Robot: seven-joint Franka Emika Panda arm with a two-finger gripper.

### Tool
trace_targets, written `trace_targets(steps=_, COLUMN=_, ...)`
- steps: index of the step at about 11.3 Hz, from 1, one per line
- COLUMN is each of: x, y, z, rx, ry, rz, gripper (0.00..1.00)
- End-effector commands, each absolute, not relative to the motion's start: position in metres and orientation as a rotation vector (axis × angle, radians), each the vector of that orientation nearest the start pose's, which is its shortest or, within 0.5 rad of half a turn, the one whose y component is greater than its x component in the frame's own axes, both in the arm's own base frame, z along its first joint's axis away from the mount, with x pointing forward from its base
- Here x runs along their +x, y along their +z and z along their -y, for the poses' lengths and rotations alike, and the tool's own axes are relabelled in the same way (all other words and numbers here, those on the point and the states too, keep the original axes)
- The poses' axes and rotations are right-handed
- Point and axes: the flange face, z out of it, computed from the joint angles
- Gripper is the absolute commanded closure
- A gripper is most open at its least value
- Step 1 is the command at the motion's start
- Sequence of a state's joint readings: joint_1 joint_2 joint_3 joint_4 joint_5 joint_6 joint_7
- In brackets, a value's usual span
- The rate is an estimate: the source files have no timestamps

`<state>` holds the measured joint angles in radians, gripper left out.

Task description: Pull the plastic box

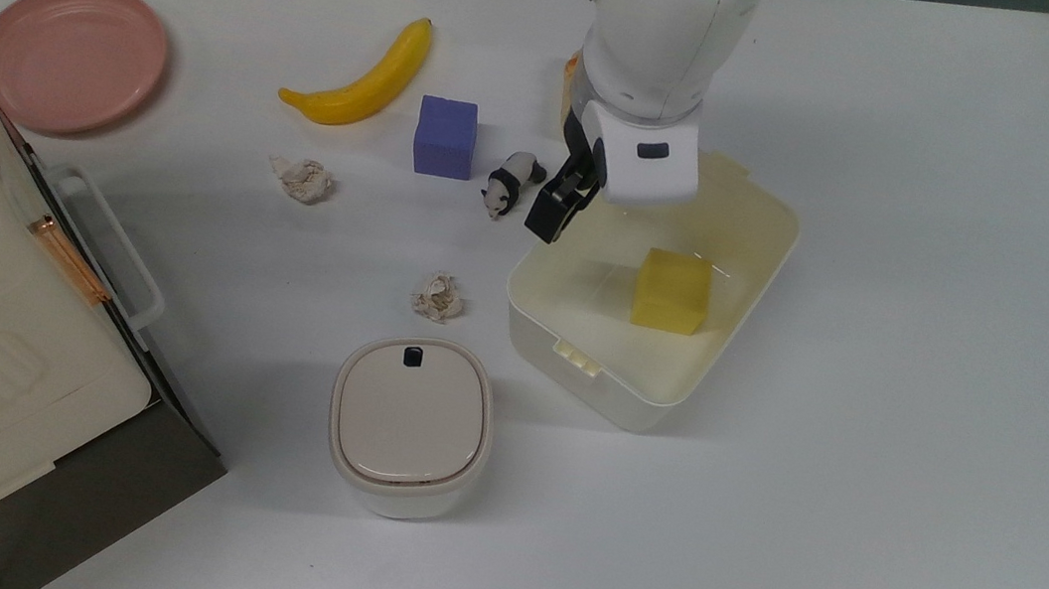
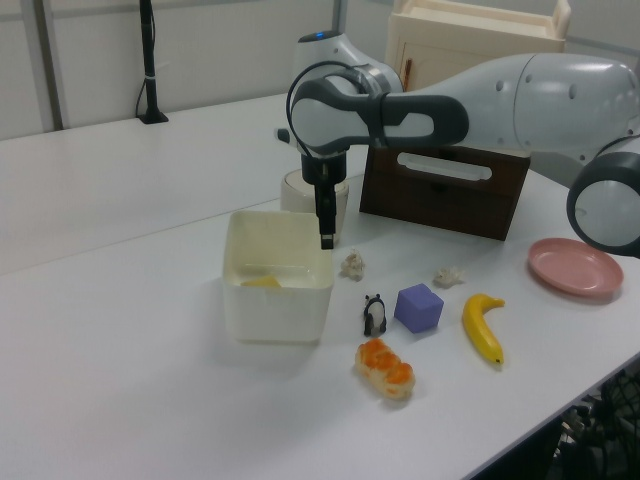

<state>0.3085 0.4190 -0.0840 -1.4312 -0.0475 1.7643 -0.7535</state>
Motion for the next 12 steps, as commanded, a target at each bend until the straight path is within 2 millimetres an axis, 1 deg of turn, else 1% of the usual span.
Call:
trace_targets(steps=1, x=0.649, y=0.485, z=-0.159, rx=-2.943, ry=-0.034, rz=1.200, gripper=0.00)
trace_targets(steps=2, x=0.647, y=0.500, z=-0.149, rx=-2.983, ry=-0.079, rz=0.965, gripper=0.00)
trace_targets(steps=3, x=0.646, y=0.520, z=-0.117, rx=-3.032, ry=-0.123, rz=0.678, gripper=0.00)
trace_targets(steps=4, x=0.640, y=0.544, z=-0.097, rx=-3.059, ry=-0.159, rz=0.489, gripper=0.00)
trace_targets(steps=5, x=0.627, y=0.558, z=-0.075, rx=-3.079, ry=-0.145, rz=0.311, gripper=0.00)
trace_targets(steps=6, x=0.619, y=0.569, z=-0.049, rx=-3.091, ry=-0.139, rz=0.139, gripper=0.00)
trace_targets(steps=7, x=0.611, y=0.573, z=-0.028, rx=-3.100, ry=-0.113, rz=-0.005, gripper=0.00)
trace_targets(steps=8, x=0.607, y=0.581, z=-0.012, rx=-3.097, ry=-0.119, rz=-0.112, gripper=0.00)
trace_targets(steps=9, x=0.604, y=0.585, z=-0.001, rx=-3.091, ry=-0.121, rz=-0.209, gripper=0.00)
trace_targets(steps=10, x=0.603, y=0.584, z=0.003, rx=-3.080, ry=-0.116, rz=-0.308, gripper=0.00)
trace_targets(steps=11, x=0.600, y=0.586, z=0.005, rx=-3.078, ry=-0.116, rz=-0.358, gripper=0.00)
trace_targets(steps=12, x=0.596, y=0.591, z=0.006, rx=-3.078, ry=-0.126, rz=-0.344, gripper=0.00)
